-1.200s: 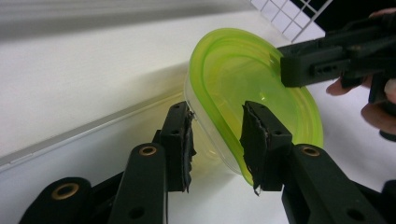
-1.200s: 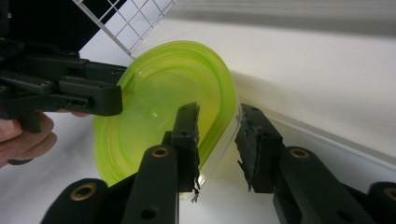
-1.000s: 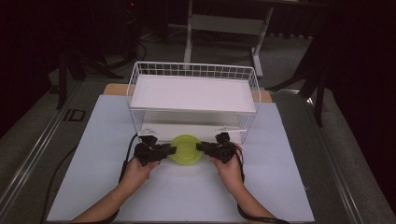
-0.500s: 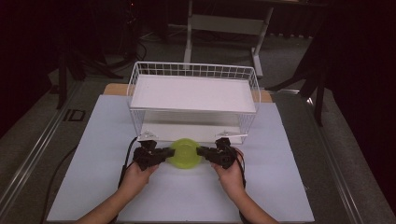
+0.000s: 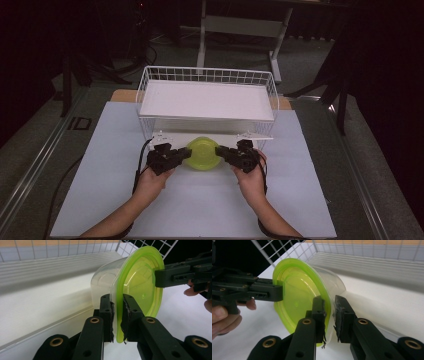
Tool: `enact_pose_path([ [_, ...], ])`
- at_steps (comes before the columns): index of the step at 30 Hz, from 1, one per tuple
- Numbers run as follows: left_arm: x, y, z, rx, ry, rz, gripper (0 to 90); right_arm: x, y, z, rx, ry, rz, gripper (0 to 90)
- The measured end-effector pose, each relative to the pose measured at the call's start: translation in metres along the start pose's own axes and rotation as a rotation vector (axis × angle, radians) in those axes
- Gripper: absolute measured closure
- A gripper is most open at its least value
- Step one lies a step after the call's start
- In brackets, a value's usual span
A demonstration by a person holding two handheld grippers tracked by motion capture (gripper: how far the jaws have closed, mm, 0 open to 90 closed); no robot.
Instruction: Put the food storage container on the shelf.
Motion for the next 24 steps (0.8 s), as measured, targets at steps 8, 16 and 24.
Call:
enact_pose_path([
  [8,-0.01,-0.002,0.011,0.005,0.001,0.011,80.6,-0.015,-0.005,-0.009,-0.019,-0.018,0.017,79.3],
  [16,-0.019,-0.001,0.017,-0.027,0.009,-0.007,80.3,-0.022,-0.003,-0.016,-0.02,-0.04,0.021,79.2],
  [24,-0.028,-0.001,0.027,0.027,-0.023,-0.024,80.1,-0.029,-0.003,-0.024,-0.055,-0.05,0.018,79.1],
])
Point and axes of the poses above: each handheld gripper's, and its own axes: x roughly backward along the jaws, y roughly out of its top, z roughly to its left, the point moved 4 cm from there along -x, roughly forward along the jaws, and after that the axes turned 9 degrees about -y, right-handed, at the moved point
